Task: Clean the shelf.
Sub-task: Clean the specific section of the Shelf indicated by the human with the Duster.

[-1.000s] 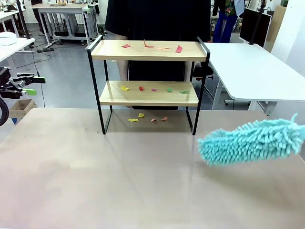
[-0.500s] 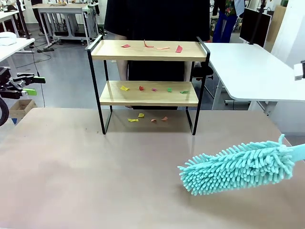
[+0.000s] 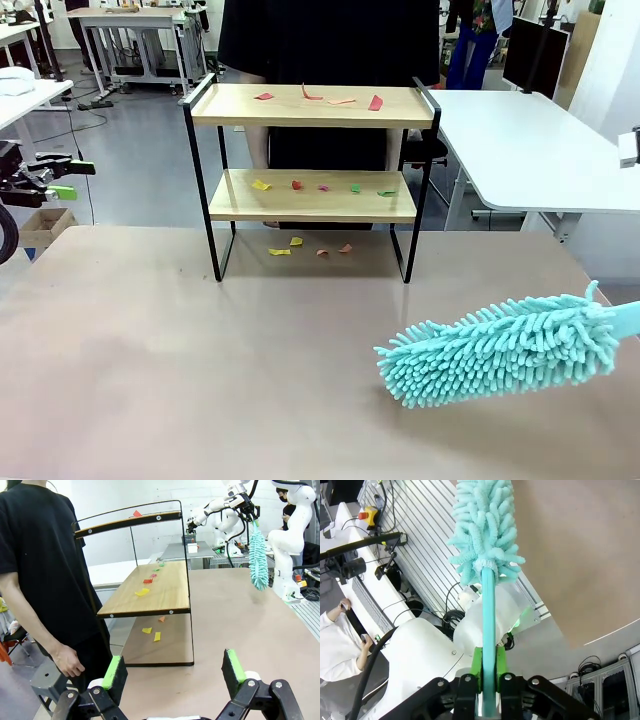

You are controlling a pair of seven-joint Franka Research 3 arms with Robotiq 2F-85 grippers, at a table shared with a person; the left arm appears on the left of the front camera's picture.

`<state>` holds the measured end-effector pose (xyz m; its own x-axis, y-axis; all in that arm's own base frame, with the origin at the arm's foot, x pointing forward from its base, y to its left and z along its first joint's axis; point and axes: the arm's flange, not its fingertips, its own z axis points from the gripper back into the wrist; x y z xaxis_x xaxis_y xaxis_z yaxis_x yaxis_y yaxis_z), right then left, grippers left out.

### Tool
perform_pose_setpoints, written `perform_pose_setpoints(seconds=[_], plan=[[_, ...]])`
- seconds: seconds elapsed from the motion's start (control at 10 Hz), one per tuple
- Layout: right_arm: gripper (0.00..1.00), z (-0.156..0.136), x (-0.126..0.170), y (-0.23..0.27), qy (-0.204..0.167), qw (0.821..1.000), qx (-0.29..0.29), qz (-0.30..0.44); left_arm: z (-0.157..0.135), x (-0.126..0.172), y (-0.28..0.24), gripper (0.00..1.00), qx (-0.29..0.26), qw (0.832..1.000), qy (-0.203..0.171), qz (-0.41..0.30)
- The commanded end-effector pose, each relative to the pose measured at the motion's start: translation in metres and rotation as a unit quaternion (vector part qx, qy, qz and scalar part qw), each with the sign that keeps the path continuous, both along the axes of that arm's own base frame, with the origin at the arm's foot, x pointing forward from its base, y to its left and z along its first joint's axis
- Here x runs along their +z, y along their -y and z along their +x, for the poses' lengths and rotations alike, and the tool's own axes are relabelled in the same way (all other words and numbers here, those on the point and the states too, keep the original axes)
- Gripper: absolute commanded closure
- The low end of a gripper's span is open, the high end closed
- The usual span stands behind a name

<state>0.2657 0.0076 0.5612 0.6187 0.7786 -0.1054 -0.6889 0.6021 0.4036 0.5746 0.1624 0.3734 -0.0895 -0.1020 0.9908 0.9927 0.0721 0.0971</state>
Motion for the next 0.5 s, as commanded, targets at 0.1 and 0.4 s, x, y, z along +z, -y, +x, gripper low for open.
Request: perform_pose_setpoints(seconds=[0.1, 0.4], plan=[[0.86, -0.0001, 0.0031, 0.0018, 0.004, 1.000, -0.004, -0.002, -0.0014, 0.0013, -0.0001, 0.00, -0.004, 1.000, 0.004, 0.004], [0.86, -0.0001, 0.0031, 0.0018, 0.004, 1.000, -0.004, -0.002, -0.0014, 0.0013, -0.0001, 0.00, -0.004, 1.000, 0.004, 0.004]])
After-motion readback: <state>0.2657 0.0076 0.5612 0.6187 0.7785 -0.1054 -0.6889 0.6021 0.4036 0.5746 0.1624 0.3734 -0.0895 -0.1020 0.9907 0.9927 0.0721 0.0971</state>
